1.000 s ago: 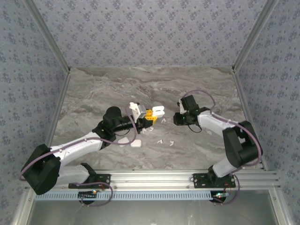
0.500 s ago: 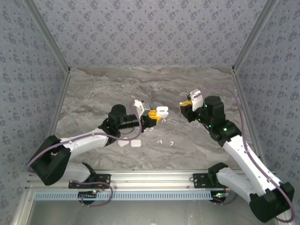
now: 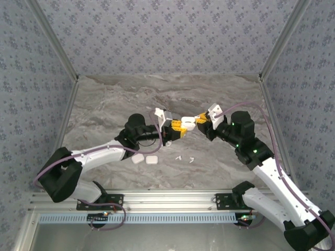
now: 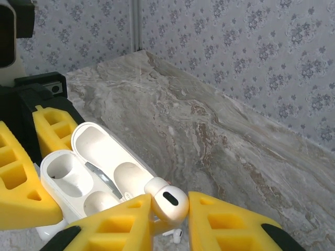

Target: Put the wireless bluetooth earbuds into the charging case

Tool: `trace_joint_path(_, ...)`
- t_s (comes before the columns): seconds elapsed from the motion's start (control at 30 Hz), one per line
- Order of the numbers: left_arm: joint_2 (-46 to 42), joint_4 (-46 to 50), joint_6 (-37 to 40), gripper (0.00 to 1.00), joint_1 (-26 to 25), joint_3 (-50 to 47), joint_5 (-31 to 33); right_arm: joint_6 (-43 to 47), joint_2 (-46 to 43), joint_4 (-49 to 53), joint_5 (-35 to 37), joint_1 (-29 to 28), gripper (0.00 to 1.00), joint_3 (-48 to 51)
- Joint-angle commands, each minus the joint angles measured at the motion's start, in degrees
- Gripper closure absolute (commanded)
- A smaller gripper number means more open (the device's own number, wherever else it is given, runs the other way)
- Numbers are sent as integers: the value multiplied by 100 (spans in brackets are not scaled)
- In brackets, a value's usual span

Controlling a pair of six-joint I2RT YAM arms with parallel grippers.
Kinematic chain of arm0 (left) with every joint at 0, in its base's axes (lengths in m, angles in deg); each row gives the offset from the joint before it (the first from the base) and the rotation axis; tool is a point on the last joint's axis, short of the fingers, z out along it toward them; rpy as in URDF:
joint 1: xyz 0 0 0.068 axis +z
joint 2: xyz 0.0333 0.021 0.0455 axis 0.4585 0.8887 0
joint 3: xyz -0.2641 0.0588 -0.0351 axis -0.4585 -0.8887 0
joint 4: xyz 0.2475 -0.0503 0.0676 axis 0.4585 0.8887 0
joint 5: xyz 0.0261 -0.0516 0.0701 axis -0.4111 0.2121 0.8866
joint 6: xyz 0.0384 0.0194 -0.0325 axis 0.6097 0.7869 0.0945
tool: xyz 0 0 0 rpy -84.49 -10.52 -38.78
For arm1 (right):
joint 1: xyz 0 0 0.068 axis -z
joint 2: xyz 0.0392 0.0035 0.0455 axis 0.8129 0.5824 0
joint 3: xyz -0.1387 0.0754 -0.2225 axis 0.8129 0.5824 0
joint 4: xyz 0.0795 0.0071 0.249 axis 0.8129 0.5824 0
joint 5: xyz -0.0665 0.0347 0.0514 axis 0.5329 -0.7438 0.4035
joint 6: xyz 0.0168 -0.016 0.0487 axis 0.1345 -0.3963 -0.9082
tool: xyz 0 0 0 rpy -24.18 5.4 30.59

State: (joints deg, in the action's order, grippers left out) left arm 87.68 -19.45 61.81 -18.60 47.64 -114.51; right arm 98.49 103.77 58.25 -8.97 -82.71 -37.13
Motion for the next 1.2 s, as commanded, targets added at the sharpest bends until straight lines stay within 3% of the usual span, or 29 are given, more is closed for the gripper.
trace_joint_path(0.0, 70, -189, -94, 100, -42, 196, -129, 149, -18, -206, -119, -58, 76, 9)
trace_joint_path(0.6, 133, -181, -201, 100, -56, 302, -128, 211, -73, -205, -108, -111, 76, 220)
trace_joint_path(1.17, 118, -199, -169, 100, -57, 263, -128, 163, -81, 168, -810, -102, 74, 218)
